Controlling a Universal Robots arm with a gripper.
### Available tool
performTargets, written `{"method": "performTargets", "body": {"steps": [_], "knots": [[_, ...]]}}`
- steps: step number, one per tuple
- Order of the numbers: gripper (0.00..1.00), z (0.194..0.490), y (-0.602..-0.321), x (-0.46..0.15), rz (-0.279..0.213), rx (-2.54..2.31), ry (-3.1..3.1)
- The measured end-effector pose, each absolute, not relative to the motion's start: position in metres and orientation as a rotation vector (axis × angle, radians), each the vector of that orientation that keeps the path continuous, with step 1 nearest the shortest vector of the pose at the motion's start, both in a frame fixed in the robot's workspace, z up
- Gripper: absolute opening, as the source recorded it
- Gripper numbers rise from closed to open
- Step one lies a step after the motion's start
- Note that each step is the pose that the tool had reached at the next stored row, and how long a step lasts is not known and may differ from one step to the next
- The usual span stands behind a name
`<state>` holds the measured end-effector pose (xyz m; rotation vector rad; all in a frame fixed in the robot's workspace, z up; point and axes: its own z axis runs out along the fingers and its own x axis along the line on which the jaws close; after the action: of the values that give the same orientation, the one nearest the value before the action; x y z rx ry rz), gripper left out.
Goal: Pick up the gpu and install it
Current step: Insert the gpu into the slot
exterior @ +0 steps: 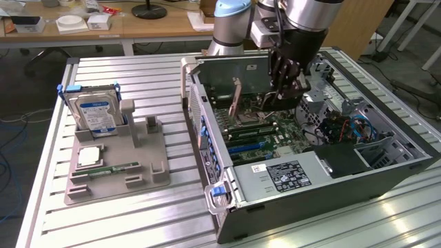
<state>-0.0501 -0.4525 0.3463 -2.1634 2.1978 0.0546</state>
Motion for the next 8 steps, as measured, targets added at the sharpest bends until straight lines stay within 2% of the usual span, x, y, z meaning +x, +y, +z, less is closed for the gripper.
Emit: {"method": "performTargets", "body": {"steps": [8], "knots": [[0.26, 0.3380, -0.4541, -0.0560, 0.056, -2.189, 2.173]]}}
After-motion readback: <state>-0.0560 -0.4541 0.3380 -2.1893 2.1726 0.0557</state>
